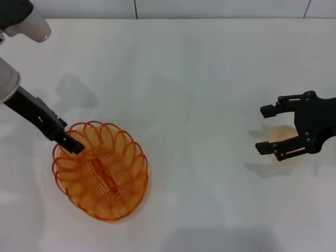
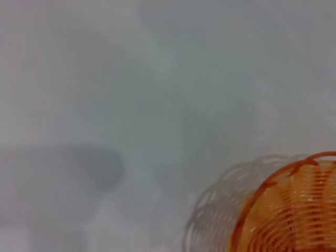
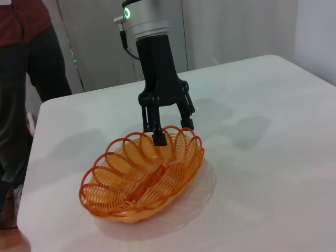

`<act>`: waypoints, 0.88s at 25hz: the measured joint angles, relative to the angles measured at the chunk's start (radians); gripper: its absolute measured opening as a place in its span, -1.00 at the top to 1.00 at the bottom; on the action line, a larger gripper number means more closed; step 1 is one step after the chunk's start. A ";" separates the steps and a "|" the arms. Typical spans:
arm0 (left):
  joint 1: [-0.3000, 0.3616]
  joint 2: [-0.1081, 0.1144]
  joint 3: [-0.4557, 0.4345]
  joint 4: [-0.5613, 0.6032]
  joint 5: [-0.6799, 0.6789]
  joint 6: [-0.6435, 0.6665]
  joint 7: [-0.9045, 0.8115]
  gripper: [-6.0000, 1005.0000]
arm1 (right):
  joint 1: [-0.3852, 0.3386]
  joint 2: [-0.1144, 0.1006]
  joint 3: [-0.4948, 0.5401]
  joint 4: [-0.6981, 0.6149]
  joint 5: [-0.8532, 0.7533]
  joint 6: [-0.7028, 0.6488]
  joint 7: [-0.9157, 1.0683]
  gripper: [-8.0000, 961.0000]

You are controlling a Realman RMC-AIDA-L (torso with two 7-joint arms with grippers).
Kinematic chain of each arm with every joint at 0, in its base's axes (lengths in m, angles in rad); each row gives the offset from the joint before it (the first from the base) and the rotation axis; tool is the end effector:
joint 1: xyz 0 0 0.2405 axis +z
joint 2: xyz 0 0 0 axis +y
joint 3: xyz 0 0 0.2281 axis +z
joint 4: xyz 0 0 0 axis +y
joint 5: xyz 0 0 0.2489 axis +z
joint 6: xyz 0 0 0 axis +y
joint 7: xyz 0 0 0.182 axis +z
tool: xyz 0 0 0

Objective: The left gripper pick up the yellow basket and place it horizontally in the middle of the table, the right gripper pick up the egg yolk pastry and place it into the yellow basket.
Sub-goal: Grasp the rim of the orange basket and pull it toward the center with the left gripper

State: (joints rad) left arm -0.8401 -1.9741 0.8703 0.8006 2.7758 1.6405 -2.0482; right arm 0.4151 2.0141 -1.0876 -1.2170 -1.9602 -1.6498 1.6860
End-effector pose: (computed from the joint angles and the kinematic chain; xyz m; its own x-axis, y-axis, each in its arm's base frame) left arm -0.2509 0.4017 0.0235 0.7150 0.6208 -0.3216 0.5606 -0.7839 -0.2668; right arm 0.1851 0.3566 0.0282 0.9576 -0.1847 -0.2212 -0.2196 -0.9647 -0.1451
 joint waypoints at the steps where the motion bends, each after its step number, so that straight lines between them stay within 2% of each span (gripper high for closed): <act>1: 0.000 0.000 -0.001 0.000 0.000 -0.003 -0.004 -0.74 | 0.000 0.000 0.000 0.001 0.000 0.000 0.000 -0.78; 9: 0.003 -0.007 0.007 -0.005 0.003 -0.035 -0.021 -0.73 | -0.003 0.000 0.000 0.009 0.000 -0.003 -0.004 -0.78; 15: 0.001 -0.011 0.021 -0.009 0.004 -0.058 -0.025 -0.35 | -0.006 0.000 0.000 0.010 0.000 -0.005 -0.004 -0.78; 20: 0.001 -0.012 0.022 -0.014 0.004 -0.066 -0.026 0.13 | -0.007 0.000 -0.002 0.010 0.000 -0.005 -0.004 -0.78; 22: 0.001 -0.011 0.022 -0.015 0.005 -0.071 -0.028 0.14 | -0.006 0.000 -0.002 0.010 0.000 -0.005 -0.004 -0.78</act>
State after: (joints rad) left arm -0.8392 -1.9856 0.8927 0.7857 2.7804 1.5697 -2.0759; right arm 0.4086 2.0141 -1.0892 -1.2071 -1.9604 -1.6552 1.6824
